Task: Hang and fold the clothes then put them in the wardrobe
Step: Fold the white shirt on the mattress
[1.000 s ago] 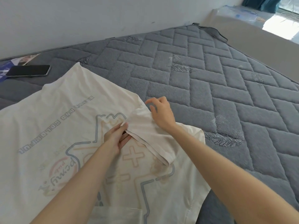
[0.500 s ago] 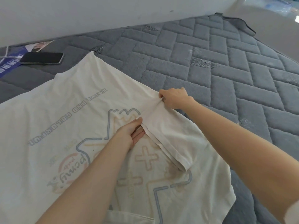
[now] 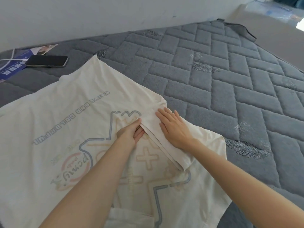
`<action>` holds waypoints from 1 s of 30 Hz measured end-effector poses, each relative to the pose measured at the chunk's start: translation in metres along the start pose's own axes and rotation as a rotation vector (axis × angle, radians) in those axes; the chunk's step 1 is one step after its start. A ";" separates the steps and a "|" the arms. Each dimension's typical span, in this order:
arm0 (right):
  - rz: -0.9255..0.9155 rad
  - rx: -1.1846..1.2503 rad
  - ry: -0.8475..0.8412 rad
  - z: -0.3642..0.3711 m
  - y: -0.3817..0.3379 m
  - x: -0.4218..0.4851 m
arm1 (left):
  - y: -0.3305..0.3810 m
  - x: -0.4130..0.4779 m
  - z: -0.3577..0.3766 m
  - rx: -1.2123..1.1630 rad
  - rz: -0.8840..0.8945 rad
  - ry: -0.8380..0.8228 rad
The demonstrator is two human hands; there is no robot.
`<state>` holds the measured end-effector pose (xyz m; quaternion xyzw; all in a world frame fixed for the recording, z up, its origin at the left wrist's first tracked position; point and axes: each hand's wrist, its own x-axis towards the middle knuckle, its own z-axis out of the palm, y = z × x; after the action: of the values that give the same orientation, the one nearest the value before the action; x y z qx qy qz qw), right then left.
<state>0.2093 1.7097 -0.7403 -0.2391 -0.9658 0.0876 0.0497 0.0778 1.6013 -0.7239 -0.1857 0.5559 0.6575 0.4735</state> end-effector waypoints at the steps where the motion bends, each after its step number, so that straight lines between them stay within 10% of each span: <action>1: 0.040 -0.011 -0.026 0.002 0.005 -0.007 | -0.001 -0.002 0.000 0.002 0.015 0.015; 9: 0.176 0.024 -0.224 -0.003 0.014 -0.027 | 0.000 -0.033 -0.006 0.200 0.146 -0.053; 20: 0.501 0.081 -0.040 -0.045 0.022 -0.080 | -0.035 -0.122 -0.064 1.222 0.781 -0.295; 30: 1.042 0.412 0.070 -0.039 -0.003 -0.134 | -0.106 -0.193 -0.130 1.950 0.692 -0.322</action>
<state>0.3310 1.6497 -0.7092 -0.6726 -0.6809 0.2794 0.0774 0.2226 1.3961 -0.6747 0.5354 0.7984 0.0408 0.2725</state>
